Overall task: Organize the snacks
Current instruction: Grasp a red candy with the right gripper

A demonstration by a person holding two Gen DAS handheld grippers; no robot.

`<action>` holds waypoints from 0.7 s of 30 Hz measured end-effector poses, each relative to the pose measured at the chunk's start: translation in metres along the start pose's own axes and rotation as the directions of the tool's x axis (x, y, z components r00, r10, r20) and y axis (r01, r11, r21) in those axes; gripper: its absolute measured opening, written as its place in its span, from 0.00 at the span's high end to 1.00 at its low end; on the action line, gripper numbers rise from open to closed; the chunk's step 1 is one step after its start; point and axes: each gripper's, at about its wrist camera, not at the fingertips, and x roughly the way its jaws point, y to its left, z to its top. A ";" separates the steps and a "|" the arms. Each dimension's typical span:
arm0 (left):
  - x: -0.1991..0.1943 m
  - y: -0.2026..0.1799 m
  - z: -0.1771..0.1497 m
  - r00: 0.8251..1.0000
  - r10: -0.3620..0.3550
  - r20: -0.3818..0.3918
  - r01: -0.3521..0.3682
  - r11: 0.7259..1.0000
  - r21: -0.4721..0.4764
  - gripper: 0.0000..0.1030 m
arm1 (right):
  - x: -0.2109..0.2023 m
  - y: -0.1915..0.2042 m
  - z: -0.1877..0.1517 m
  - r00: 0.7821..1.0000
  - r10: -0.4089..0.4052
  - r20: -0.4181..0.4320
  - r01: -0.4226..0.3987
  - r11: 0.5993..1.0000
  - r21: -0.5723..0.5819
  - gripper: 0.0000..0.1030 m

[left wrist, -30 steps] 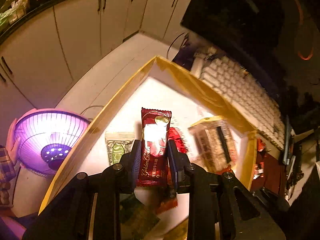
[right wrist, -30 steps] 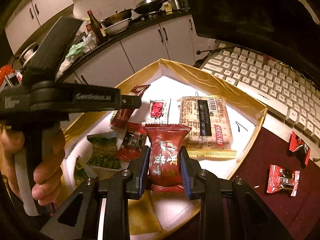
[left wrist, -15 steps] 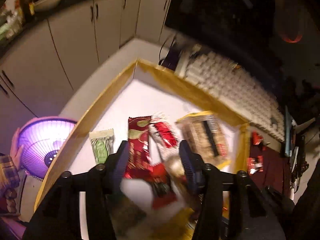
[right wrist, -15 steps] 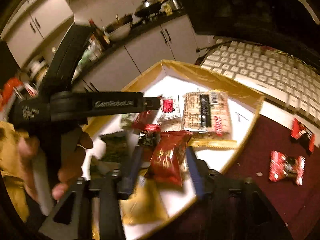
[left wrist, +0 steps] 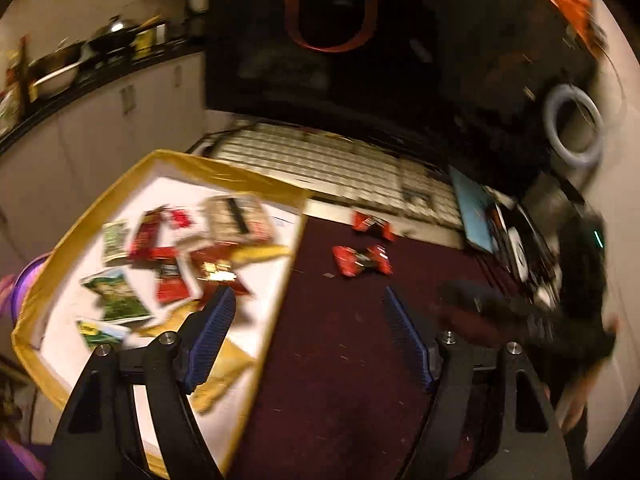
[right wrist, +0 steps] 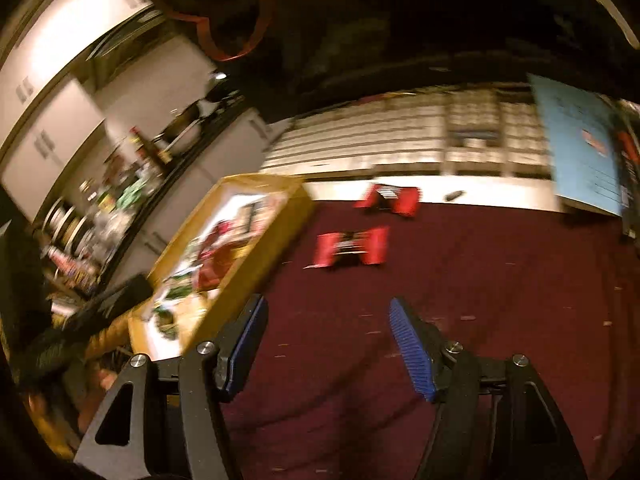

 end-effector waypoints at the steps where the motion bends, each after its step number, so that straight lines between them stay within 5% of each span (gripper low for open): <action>1: 0.001 -0.005 -0.001 1.000 0.002 -0.009 -0.002 1.000 0.009 0.27 | 0.003 -0.004 0.005 1.000 0.004 -0.010 -0.004 1.000 -0.005 0.36; 4: 0.003 -0.014 -0.010 0.999 -0.015 -0.032 0.016 1.000 0.009 0.27 | 0.027 -0.007 0.029 0.996 0.002 -0.088 -0.007 0.998 -0.060 0.36; 6: 0.005 -0.013 -0.016 0.999 -0.024 -0.048 0.024 1.000 -0.001 0.27 | 0.047 -0.002 0.045 0.990 -0.073 -0.119 0.057 0.989 -0.138 0.41; 16: 0.011 0.001 -0.030 0.997 -0.039 -0.065 0.035 0.997 -0.067 0.27 | 0.128 0.018 0.093 0.962 -0.234 -0.142 0.162 0.905 -0.393 0.54; 21: 0.013 0.002 -0.033 0.996 -0.045 -0.077 0.040 0.996 -0.075 0.27 | 0.135 0.020 0.080 0.951 -0.281 -0.131 0.194 0.868 -0.457 0.76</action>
